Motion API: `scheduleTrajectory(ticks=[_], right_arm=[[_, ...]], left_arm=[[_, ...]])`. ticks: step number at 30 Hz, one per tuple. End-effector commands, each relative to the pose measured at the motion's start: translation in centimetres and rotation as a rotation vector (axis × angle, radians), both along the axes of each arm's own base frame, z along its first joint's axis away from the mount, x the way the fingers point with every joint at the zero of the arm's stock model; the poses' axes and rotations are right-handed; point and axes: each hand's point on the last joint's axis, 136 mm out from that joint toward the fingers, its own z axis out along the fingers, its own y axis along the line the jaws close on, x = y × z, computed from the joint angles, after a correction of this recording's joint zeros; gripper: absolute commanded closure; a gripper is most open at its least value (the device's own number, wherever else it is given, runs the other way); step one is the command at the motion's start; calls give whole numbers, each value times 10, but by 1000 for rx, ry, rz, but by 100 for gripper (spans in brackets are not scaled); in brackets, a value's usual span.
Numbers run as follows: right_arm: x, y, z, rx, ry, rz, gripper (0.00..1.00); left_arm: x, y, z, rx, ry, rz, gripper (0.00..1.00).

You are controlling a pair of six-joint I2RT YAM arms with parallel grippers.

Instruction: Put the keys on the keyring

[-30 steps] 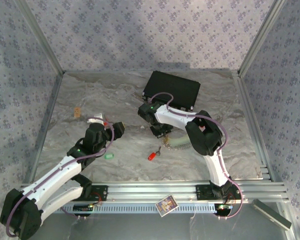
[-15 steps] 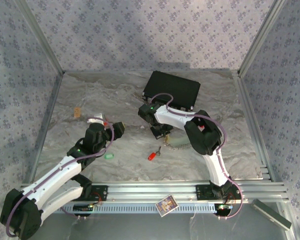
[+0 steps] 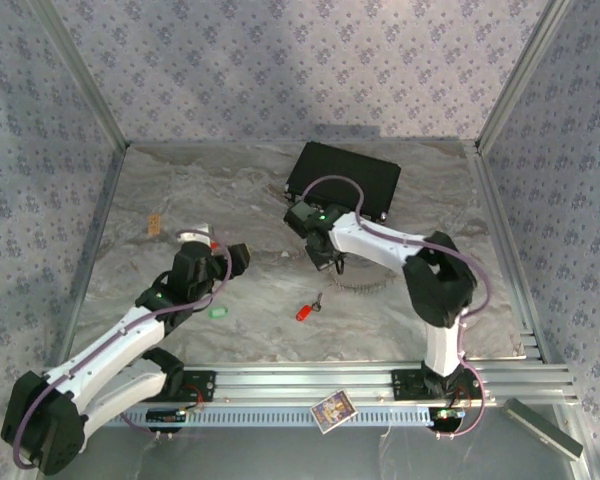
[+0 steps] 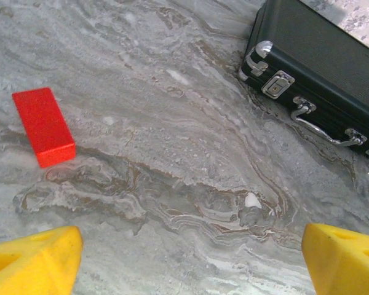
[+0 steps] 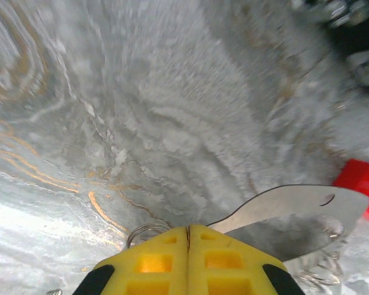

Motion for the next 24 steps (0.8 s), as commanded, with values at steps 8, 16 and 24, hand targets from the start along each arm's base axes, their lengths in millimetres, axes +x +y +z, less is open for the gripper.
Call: scheduleTrajectory(ticks=[8, 16, 24], right_arm=[[35, 3, 92, 200, -330, 103, 100], [51, 11, 143, 441, -406, 210, 100], [61, 38, 182, 651, -523, 448, 100]], left_arm=[[27, -25, 51, 52, -141, -117, 21], [58, -33, 88, 97, -204, -213, 23], [82, -21, 131, 61, -397, -289, 24]])
